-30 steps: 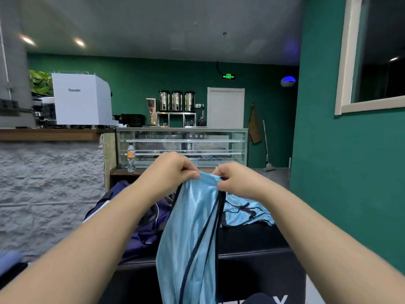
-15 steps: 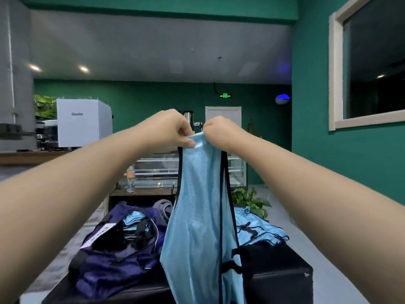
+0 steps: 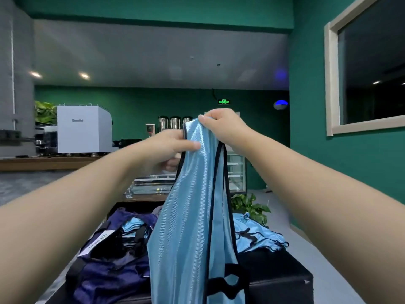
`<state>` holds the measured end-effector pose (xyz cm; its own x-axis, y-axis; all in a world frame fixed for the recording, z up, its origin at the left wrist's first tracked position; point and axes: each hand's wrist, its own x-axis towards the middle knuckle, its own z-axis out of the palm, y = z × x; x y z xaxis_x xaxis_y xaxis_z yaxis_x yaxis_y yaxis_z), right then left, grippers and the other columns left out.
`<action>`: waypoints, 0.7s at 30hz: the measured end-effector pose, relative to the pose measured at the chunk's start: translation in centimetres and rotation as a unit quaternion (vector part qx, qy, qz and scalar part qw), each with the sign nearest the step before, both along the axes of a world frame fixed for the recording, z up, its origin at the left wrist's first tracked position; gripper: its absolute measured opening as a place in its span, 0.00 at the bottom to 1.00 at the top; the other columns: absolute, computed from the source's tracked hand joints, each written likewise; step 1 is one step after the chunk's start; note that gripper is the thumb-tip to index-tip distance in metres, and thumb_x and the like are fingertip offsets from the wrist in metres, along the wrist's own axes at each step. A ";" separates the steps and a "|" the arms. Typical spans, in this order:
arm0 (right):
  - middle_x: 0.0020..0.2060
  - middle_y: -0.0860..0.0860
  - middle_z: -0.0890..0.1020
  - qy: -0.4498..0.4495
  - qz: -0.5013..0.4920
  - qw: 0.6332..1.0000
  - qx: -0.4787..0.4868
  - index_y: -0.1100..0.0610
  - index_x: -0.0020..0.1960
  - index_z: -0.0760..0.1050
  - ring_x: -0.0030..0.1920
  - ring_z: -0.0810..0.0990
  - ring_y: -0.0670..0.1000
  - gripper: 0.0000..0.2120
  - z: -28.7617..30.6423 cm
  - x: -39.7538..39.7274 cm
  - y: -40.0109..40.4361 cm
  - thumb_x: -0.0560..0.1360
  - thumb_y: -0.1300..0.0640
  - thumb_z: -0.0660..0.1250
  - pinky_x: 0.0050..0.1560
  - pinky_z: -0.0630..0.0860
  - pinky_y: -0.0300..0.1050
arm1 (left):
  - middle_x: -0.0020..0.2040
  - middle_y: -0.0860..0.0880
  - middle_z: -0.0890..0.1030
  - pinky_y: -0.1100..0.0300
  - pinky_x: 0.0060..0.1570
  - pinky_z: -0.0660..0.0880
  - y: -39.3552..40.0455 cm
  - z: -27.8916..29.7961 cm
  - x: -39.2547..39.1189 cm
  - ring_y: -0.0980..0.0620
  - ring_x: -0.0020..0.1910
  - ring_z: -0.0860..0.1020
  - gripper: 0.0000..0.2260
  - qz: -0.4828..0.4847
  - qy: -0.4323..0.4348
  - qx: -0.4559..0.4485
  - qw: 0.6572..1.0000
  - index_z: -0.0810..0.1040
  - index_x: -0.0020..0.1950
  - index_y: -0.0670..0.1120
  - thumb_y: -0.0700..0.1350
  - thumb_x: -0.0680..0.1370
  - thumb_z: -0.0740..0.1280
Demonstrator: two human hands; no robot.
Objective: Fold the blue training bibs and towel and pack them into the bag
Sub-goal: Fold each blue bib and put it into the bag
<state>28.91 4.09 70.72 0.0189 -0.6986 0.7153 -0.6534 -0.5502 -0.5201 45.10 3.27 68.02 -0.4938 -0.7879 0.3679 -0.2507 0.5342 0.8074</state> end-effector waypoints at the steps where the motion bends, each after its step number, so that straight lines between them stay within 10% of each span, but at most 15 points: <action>1: 0.42 0.48 0.79 -0.008 -0.001 1.000 -0.010 0.55 0.46 0.77 0.37 0.72 0.45 0.11 0.0 -0.3 -0.2 0.81 0.50 0.60 0.35 0.68 0.39 | 0.34 0.49 0.77 0.66 0.20 0.59 0.2 -0.4 -0.1 0.56 0.21 0.61 0.04 -0.002 -0.050 -0.005 0.999 0.74 0.51 0.44 0.43 0.79 0.65; 6: 0.35 0.46 0.73 -0.045 -0.031 0.998 -0.026 0.60 0.52 0.78 0.35 0.70 0.45 0.13 -0.4 -2.5 -1.3 0.81 0.52 0.59 0.34 0.66 0.38 | 0.39 0.40 0.77 0.60 0.29 0.66 0.1 -2.9 -0.2 0.52 0.28 0.69 0.16 -0.011 -0.306 -0.051 0.951 0.75 0.51 0.44 0.56 0.76 0.68; 10: 0.41 0.50 0.76 -0.083 -0.055 0.995 -0.024 0.61 0.53 0.77 0.41 0.73 0.48 0.14 -1.0 -4.9 -2.0 0.81 0.51 0.59 0.43 0.71 0.44 | 0.29 0.50 0.77 0.61 0.28 0.70 0.8 -5.0 0.1 0.54 0.22 0.69 0.22 0.007 -0.506 -0.066 0.860 0.74 0.47 0.44 0.64 0.76 0.61; 14: 0.38 0.48 0.74 -0.067 -0.070 0.995 -0.004 0.58 0.50 0.75 0.40 0.71 0.48 0.12 -1.8 -6.9 -2.7 0.82 0.52 0.58 0.41 0.68 0.43 | 0.40 0.53 0.74 0.55 0.42 0.70 0.0 -5.9 0.5 0.54 0.37 0.72 0.24 0.114 -0.597 -0.260 0.750 0.66 0.40 0.50 0.71 0.73 0.55; 21: 0.36 0.51 0.72 -0.047 -0.123 0.991 0.036 0.63 0.50 0.76 0.37 0.69 0.49 0.15 -2.5 -10.7 -2.8 0.81 0.52 0.59 0.34 0.64 0.42 | 0.31 0.54 0.76 0.57 0.34 0.72 -2.2 -3.3 3.1 0.58 0.29 0.72 0.10 0.055 -0.279 -0.231 0.930 0.77 0.39 0.54 0.56 0.77 0.63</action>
